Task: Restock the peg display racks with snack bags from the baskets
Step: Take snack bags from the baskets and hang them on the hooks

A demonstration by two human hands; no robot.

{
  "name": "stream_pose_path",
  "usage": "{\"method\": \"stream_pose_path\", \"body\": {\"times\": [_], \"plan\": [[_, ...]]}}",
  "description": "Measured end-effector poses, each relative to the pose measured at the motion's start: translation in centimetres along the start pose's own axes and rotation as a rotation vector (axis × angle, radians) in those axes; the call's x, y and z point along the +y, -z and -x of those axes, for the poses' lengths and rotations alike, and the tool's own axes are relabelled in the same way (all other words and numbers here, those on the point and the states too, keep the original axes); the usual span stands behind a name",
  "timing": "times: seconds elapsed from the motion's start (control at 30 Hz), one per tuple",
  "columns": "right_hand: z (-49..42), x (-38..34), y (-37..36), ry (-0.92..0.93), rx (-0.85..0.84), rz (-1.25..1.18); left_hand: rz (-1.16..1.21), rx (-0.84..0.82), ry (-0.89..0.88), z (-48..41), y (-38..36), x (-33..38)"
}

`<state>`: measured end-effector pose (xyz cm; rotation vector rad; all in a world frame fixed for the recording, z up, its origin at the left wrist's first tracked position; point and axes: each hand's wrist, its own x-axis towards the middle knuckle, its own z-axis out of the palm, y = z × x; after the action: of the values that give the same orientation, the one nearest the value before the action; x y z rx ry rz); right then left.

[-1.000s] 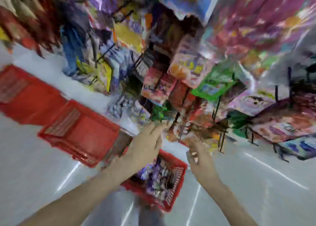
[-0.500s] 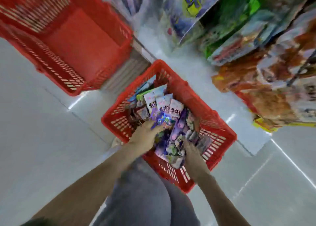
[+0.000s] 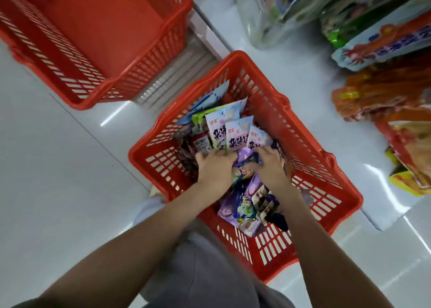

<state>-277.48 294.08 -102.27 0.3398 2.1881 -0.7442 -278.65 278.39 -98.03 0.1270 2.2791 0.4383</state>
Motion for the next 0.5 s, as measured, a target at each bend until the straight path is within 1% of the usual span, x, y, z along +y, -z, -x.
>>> {"method": "stream_pose_path", "body": {"times": [0.1,0.17,0.23,0.4,0.5], "plan": [[5.1,-3.6,4.3,-0.064,0.077,-0.353,0.372,0.113,-0.057,3.3,6.0,1.7],[9.5,-7.5,8.2,-0.032,0.128,-0.432,0.524,0.108,-0.059,5.6,11.5,2.4],[13.8,-11.8,12.8,0.035,0.159,-0.446,0.637,0.105,-0.073,8.9,17.6,3.3],[25.6,-24.7,26.1,0.293,0.127,-0.547,0.743,0.117,-0.185,19.8,34.0,6.7],[33.5,-32.8,33.8,0.457,0.184,-0.466,0.666,0.237,-0.301,28.1,44.6,10.0]]}}
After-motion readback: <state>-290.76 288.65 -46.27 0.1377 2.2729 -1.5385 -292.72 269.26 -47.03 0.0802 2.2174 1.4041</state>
